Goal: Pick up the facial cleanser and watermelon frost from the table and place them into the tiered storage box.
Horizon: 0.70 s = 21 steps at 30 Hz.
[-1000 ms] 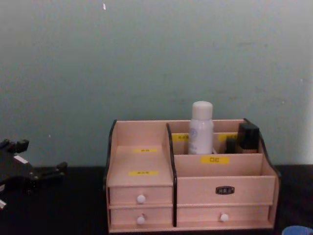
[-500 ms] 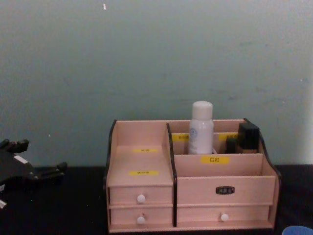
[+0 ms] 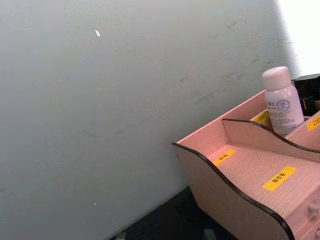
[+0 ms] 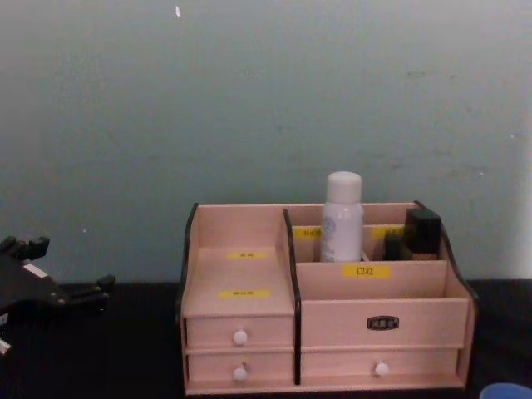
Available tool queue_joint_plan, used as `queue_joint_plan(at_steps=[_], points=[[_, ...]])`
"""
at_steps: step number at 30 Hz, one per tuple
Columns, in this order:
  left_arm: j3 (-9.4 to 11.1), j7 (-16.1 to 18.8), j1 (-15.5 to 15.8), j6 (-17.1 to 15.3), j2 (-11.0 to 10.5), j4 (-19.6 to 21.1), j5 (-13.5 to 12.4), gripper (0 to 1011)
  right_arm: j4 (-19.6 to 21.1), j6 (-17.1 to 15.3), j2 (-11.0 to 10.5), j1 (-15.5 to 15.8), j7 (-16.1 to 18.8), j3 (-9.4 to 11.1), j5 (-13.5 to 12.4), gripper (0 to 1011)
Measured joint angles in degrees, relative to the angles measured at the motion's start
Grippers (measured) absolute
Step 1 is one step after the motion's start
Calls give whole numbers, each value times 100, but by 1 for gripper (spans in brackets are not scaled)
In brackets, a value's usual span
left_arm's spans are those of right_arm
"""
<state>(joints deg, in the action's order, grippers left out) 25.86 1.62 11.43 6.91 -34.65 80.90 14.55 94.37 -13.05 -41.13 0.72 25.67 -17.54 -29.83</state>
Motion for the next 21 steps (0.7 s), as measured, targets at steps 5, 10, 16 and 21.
queue_joint_plan(at_steps=[5, 10, 16, 21], points=[[0, 0, 0, 0, 0, 0, 0, 1001, -53, 0, 29, -50, 15, -31, 29, 1000], [0, 0, 0, 0, 0, 0, 0, 1001, -130, -2, 65, -126, 45, -83, 81, 1000], [0, 0, 0, 0, 0, 0, 0, 1001, -213, -2, 105, -220, 91, -147, 138, 1000], [0, 0, 0, 0, 0, 0, 0, 1001, -288, 2, 140, -285, 108, -183, 174, 1000]])
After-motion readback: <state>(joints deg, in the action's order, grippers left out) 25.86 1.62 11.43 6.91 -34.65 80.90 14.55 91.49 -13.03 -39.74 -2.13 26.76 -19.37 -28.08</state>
